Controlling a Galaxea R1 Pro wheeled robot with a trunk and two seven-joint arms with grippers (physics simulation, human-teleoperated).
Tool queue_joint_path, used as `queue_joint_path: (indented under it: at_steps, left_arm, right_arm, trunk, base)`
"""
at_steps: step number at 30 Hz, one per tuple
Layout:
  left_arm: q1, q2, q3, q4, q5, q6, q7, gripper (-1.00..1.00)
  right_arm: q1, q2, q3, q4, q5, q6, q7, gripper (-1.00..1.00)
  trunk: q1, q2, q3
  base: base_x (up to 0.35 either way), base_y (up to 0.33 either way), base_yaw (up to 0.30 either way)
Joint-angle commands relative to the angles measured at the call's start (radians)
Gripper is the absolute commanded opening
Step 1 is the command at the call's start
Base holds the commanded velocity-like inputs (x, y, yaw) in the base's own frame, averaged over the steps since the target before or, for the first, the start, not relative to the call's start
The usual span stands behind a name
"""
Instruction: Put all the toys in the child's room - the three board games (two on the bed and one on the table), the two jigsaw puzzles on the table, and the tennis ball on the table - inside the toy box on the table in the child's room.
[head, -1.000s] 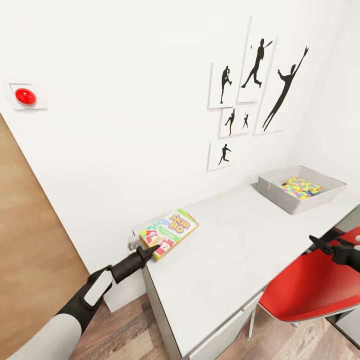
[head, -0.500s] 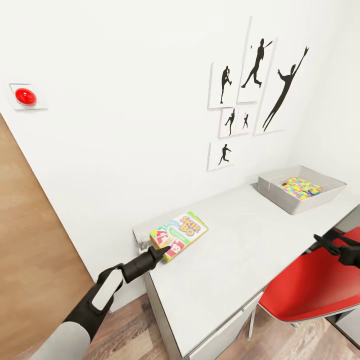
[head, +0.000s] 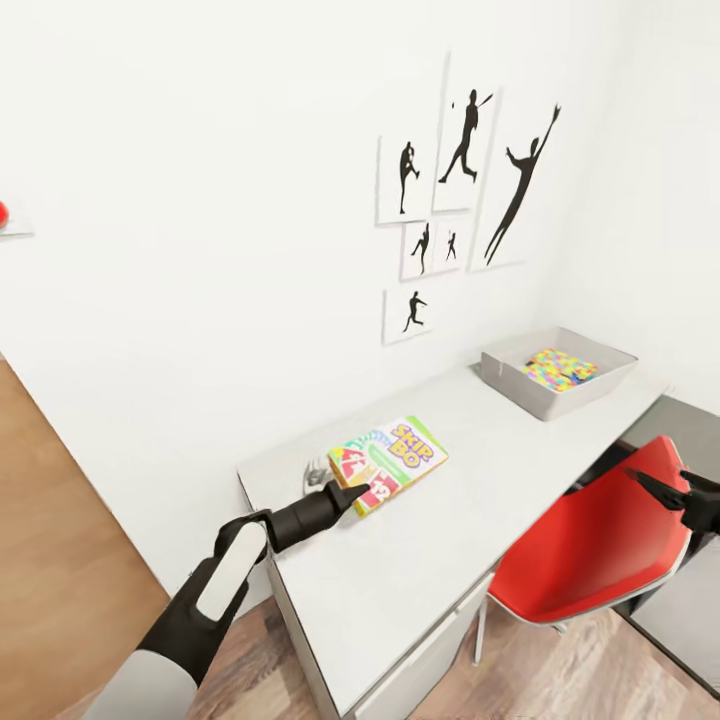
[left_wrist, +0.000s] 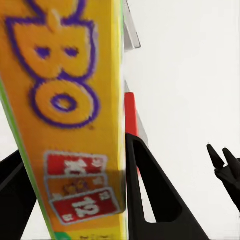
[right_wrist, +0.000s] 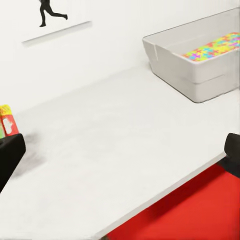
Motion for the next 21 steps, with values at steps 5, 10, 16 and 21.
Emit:
queue_joint_path:
  at_steps: [5, 10, 16, 21]
  left_arm:
    - [0.014, 0.0, -0.005, -0.047, 0.007, 0.008, 0.01, -1.0]
    - [0.052, 0.002, 0.0, -0.159, 0.008, 0.048, 0.046, -1.0]
    - [0.079, 0.01, 0.007, -0.226, 0.009, 0.07, 0.091, -1.0]
    - [0.108, 0.015, 0.026, -0.301, 0.008, 0.073, 0.115, -1.0]
  right_arm:
    - [-0.001, -0.001, -0.004, 0.0, -0.005, 0.01, 0.003, 1.0]
    - [-0.001, -0.001, -0.005, 0.0, -0.004, 0.01, 0.003, 1.0]
    - [-0.001, -0.002, -0.005, 0.0, -0.004, 0.01, 0.003, 1.0]
    - [0.0, -0.001, -0.032, 0.0, -0.004, 0.003, 0.004, 1.0]
  trunk:
    - [-0.019, 0.035, 0.015]
    - [-0.038, 0.07, 0.03]
    - [-0.061, 0.112, 0.049]
    - [-0.081, 0.147, 0.065]
  base:
    - [0.0, 0.0, -0.295]
    - [0.0, 0.0, -0.295]
    - [0.0, 0.0, -0.295]
    - [0.0, 0.0, -0.127]
